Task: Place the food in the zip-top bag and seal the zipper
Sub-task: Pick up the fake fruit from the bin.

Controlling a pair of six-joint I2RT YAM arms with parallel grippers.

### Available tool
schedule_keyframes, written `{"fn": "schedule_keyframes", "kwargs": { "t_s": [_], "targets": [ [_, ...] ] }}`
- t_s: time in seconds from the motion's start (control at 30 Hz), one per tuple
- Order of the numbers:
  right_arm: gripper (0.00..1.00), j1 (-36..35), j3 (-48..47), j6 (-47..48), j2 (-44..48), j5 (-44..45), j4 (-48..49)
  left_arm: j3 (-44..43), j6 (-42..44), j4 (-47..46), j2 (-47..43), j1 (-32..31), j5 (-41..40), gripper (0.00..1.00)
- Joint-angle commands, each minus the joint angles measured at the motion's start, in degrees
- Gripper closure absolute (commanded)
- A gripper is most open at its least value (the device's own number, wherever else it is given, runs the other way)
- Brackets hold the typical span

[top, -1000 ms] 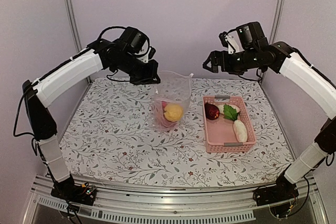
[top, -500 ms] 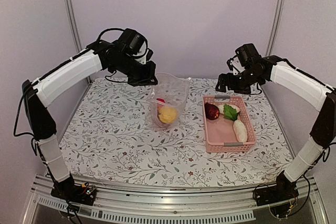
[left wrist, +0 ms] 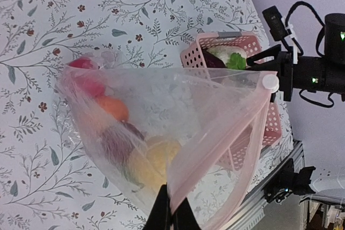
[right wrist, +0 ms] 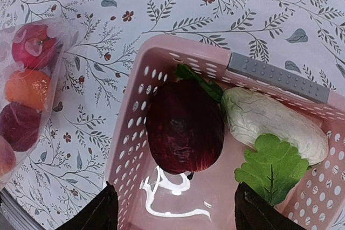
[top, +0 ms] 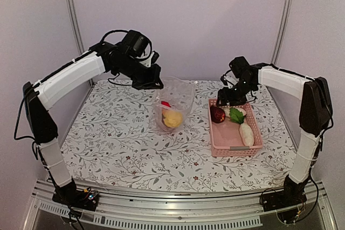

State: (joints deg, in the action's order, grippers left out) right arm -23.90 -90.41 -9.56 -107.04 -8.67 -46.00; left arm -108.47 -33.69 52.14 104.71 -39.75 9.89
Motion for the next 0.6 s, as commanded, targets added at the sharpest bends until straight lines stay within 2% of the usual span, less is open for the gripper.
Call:
{"fn": "schedule_keyframes", "kwargs": {
  "t_s": [0.0, 0.17, 0.33, 0.57],
  "targets": [
    [0.28, 0.51, -0.04, 2.38, -3.74, -1.72, 0.96, 0.26, 1.17, 0.08, -0.02, -0.21, 2.33, 1.00],
    [0.28, 0.52, -0.34, 2.18, -6.67, -1.98, 2.59, 0.15, 1.13, 0.42, 0.06, -0.22, 3.11, 1.00],
    [0.19, 0.52, -1.36, 2.27, -10.77, -3.38, 3.55, 0.34, 1.17, 0.68, 0.06, -0.24, 3.63, 1.00],
    [0.20, 0.52, -4.20, 2.18, -14.75, -1.88, 3.72, 0.36, 1.27, 0.86, 0.05, -0.17, 3.86, 1.00]
  ]
}}
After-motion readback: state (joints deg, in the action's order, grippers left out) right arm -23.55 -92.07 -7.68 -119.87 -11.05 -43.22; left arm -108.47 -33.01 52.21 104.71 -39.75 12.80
